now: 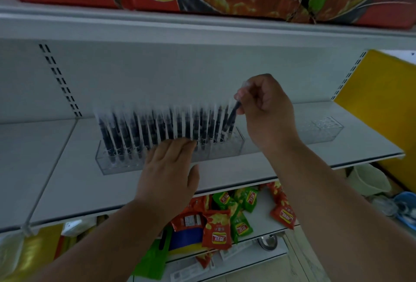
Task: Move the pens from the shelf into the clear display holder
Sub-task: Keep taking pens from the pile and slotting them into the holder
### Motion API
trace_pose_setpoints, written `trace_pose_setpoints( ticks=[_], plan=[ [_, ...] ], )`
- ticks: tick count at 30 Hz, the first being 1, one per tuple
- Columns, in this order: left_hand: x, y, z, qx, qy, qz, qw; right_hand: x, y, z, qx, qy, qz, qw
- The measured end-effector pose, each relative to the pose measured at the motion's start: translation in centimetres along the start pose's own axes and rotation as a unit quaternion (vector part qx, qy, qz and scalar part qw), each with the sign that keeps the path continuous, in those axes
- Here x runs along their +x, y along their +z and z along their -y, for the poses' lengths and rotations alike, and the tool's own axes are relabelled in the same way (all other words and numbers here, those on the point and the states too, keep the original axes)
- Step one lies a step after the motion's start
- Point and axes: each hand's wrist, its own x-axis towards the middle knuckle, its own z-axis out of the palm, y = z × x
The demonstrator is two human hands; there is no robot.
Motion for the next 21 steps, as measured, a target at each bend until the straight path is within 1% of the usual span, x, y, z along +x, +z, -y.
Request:
trace_pose_setpoints(
  ticks=[2,6,7,10,14,17,21],
  plan=[
    [-0.2,0.5,0.1,0.012,0.003,0.003,1.000,0.0,0.7,-0.4,-0.015,-0.006,0.020,1.000],
    [0.0,0.5,0.3,0.007,0.005,-0.014,1.000,-0.4,2.1,-2.1,-0.081,-0.001,0.090,0.993],
    [0.1,0.4,0.3,0.011,0.006,-0.013,1.000,-0.5,2.3,-2.5,-0.090,0.002,0.094,0.991],
    [0.1,0.4,0.2,0.017,0.002,-0.002,1.000,-0.6,2.3,-2.9,-0.100,-0.002,0.074,0.992],
    [0.2,0.5,0.2,0.028,-0.003,0.002,1.000,-0.4,2.5,-2.6,-0.128,-0.021,0.072,0.989],
    [0.2,0.5,0.2,0.031,-0.001,-0.005,1.000,-1.1,3.0,-2.8,-0.169,0.003,0.079,0.982],
    [0.2,0.3,0.2,0.028,0.001,-0.022,0.999,-1.0,3.0,-2.9,-0.179,0.031,0.072,0.981]
  ],
)
